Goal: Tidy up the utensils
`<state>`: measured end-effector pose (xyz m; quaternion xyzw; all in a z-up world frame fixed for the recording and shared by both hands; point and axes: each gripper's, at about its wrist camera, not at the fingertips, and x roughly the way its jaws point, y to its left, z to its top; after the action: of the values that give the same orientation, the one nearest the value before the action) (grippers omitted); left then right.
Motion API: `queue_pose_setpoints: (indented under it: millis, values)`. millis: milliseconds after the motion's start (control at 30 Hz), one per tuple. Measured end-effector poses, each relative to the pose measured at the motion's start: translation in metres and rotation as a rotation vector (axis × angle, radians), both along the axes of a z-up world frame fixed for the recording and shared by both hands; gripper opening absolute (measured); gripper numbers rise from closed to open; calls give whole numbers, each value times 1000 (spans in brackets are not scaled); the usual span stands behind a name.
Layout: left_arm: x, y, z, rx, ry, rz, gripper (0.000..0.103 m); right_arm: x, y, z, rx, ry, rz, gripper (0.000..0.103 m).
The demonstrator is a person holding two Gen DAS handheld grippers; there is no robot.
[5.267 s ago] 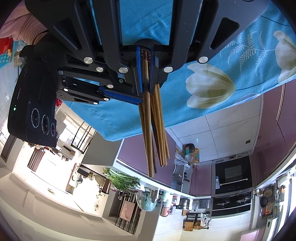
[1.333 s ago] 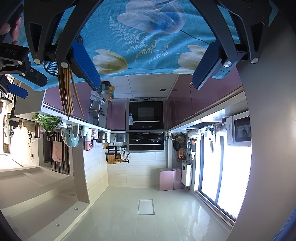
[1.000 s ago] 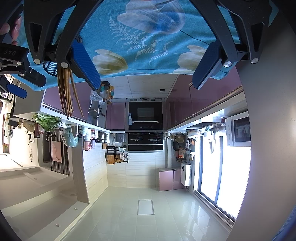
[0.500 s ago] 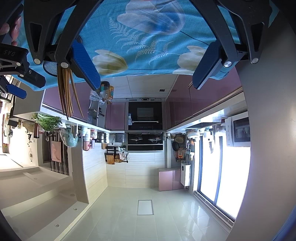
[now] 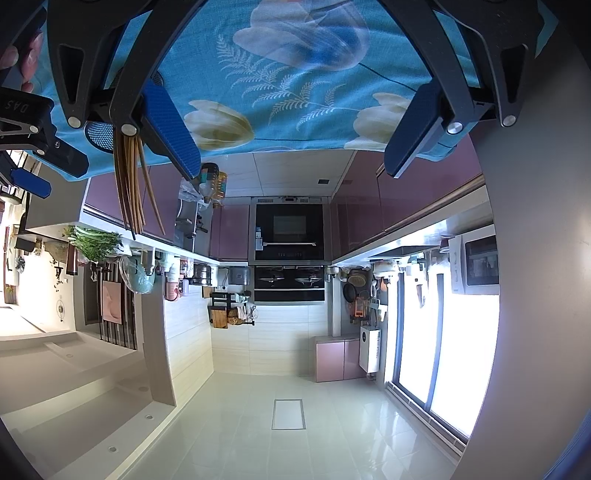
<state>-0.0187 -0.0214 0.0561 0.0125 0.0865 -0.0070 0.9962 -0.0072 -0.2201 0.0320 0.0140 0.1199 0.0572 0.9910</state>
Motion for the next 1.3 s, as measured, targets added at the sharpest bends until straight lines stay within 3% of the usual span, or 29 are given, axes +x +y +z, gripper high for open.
queue_pose_setpoints:
  millis: [1300]
  values:
    - [0, 1, -4, -4, 6, 7, 98, -2, 1, -1, 11, -5, -9, 96]
